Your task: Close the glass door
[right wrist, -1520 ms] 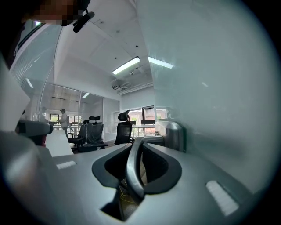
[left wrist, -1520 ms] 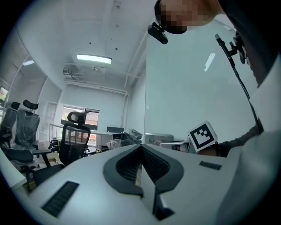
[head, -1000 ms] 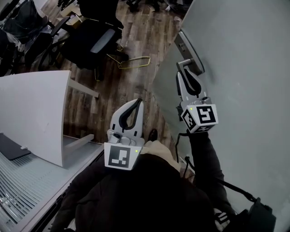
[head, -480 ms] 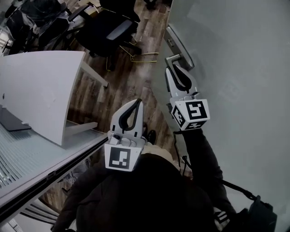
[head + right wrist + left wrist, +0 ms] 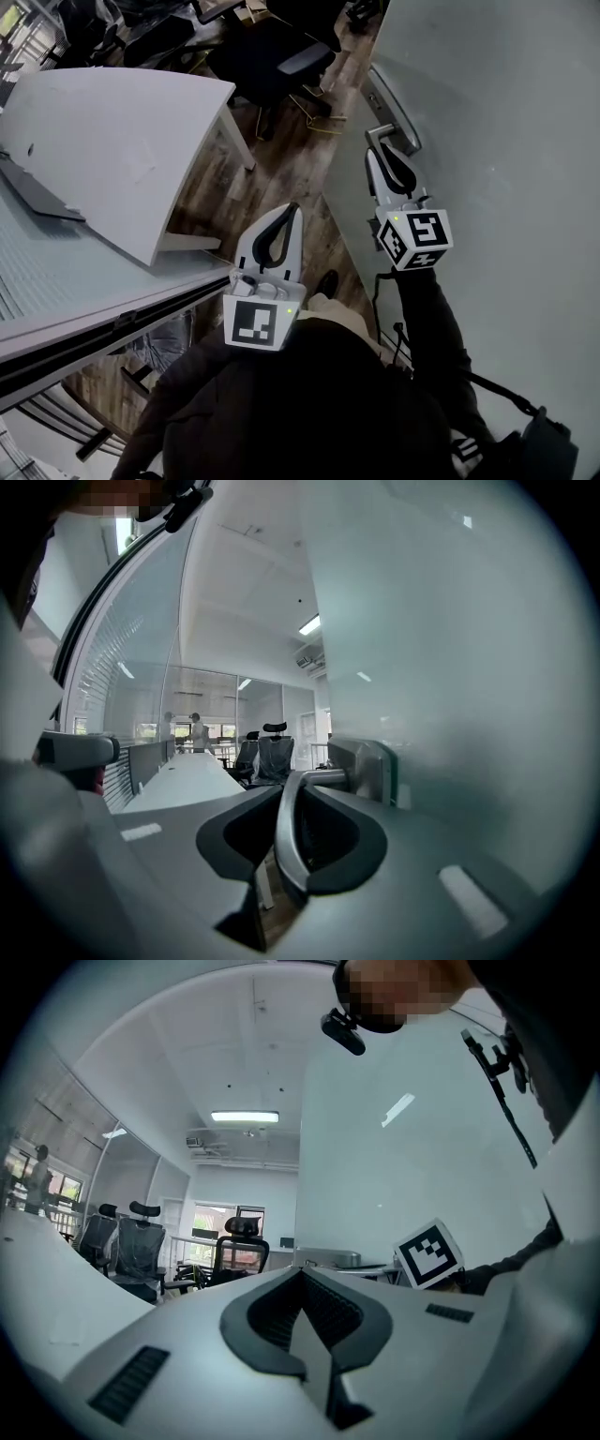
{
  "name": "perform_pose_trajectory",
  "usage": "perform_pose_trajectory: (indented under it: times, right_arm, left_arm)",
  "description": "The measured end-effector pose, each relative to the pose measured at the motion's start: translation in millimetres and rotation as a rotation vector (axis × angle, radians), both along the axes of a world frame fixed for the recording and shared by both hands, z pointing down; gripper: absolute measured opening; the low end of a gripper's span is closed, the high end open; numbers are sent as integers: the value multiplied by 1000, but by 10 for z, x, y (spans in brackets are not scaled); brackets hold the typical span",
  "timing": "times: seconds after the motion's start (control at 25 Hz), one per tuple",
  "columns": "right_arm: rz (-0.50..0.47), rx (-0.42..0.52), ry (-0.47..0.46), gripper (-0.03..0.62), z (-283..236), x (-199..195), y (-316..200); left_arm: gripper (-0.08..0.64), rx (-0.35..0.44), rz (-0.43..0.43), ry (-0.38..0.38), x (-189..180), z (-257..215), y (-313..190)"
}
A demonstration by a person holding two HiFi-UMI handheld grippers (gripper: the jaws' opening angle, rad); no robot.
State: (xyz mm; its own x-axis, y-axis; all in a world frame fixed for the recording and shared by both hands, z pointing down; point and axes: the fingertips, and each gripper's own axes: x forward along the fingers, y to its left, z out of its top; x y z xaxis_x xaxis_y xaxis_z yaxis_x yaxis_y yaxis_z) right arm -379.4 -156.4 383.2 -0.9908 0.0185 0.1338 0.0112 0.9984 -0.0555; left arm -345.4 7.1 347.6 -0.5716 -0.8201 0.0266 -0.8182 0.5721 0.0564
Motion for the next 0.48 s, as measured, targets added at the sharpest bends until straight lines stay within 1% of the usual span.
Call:
perform_pose_trajectory:
  times: [0.16,0.36,0.48]
  right_arm:
    - [-37,-4,3,64,-3,9,333]
    - [-108,1,4,64,-77,71,736]
    - [-138,0,1,64,-76,139,1002]
  left_arm:
    - [-3,-1,19,-9,20,-53,323]
    - [-3,-7,55,-3,173,-105,547]
    - [-3,-16,49,-6,227,-105,735]
